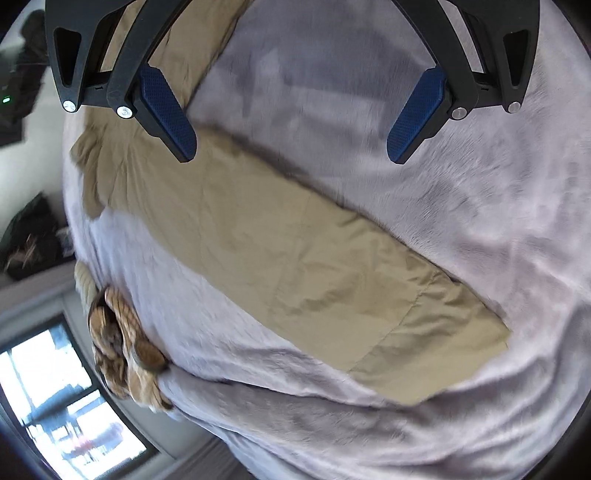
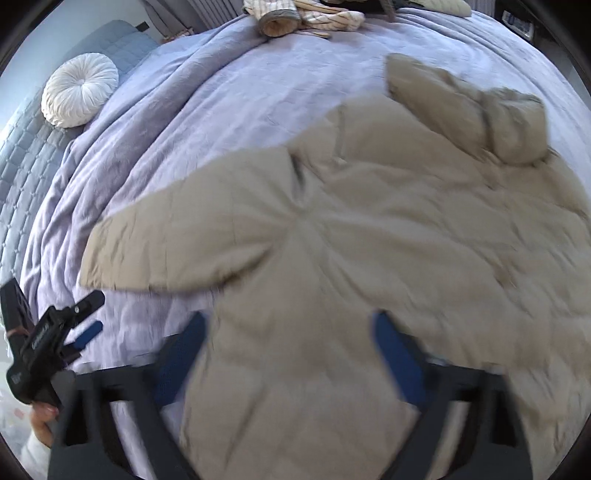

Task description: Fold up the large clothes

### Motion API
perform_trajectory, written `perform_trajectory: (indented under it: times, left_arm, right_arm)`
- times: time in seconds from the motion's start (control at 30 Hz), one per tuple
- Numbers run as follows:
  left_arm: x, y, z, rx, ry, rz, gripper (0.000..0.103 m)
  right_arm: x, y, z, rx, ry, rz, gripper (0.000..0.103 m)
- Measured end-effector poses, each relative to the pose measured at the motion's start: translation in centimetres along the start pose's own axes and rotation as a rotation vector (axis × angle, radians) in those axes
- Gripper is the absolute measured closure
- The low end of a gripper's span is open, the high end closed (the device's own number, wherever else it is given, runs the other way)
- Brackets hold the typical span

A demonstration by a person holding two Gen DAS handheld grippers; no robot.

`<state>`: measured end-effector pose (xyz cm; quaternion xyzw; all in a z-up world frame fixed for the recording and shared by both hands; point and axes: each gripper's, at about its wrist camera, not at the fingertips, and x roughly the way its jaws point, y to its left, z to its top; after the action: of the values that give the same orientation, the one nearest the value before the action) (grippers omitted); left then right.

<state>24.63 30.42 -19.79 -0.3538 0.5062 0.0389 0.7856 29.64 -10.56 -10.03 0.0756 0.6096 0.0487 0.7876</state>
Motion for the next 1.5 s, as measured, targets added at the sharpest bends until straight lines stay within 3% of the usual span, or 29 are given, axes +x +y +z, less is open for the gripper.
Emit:
perform_trajectory:
  times: [0.07, 0.27, 0.5, 0.53, 0.57, 0.6, 0.63, 0.67, 0.7, 0.73, 0.9, 1.13, 1.3, 1.43, 1.5]
  left_arm:
    - [1.2, 1.0, 0.6, -0.046, 0.006, -0.026, 0.0]
    - [4.4, 2.7, 2.5, -0.15, -0.002, -0.082, 0.0]
    - [6.0, 1.2, 5.0, -0.133, -0.044, -0.061, 0.002]
    - [6.0, 0.8, 5.2, -0.12, -0.056, -0.058, 0.018]
    - [6.1, 0.5, 5.4, -0.107, -0.06, -0.044, 0.026]
    - [6.2, 0.3, 5.5, -0.096, -0.057, -0.031, 0.043]
    - [6.3, 0.1, 5.6, -0.088, -0.058, -0.046, 0.069]
    - [6.3, 0.2, 5.6, -0.084, -0.05, -0.086, 0.082]
    - [6.4, 0.2, 5.8, -0.084, -0.04, -0.132, 0.092]
    - [6.3, -0.1, 5.9, -0.081, -0.047, -0.155, 0.092]
    - [3.7, -4.3, 6.2, 0.081, -0.12, -0.162, 0.092]
    - [-0.7, -15.6, 4.1, 0.354, -0.202, -0.255, 0.092]
    - [-0.7, -26.0, -1.6, 0.6, -0.2, -0.32, 0.092]
    - [3.6, -33.6, -8.3, 0.812, -0.106, -0.267, 0.092]
    - [6.2, -35.4, -11.2, 0.88, -0.055, -0.233, 0.092]
  right_arm:
    - [1.9, 0.3, 1.2, 0.002, 0.011, 0.045, 0.08]
    - [5.7, 1.3, 3.4, -0.025, -0.032, 0.072, 0.083]
    - [10.4, 1.0, 3.9, -0.003, 0.044, 0.059, 0.084]
    - [10.5, 0.9, 4.0, 0.0, 0.047, 0.062, 0.084]
    - [10.6, 0.9, 4.1, -0.004, 0.053, 0.064, 0.085]
    - [10.7, 0.9, 4.3, -0.008, 0.056, 0.063, 0.086]
    - [10.8, 0.9, 4.5, -0.01, 0.06, 0.064, 0.086]
    - [10.8, 0.9, 4.7, -0.007, 0.063, 0.071, 0.086]
    - [10.9, 0.7, 4.6, -0.002, 0.063, 0.076, 0.086]
    - [11.0, 0.5, 4.6, 0.006, 0.065, 0.083, 0.086]
    - [10.7, 0.0, 4.1, 0.016, 0.053, 0.102, 0.087]
    - [9.1, -1.4, 3.7, 0.05, 0.021, 0.18, 0.086]
    - [3.9, -4.8, 2.3, 0.104, -0.075, 0.187, 0.086]
    - [-0.9, -10.2, 0.3, 0.151, -0.143, 0.128, 0.086]
    - [-3.3, -13.6, -1.0, 0.204, -0.184, 0.068, 0.086]
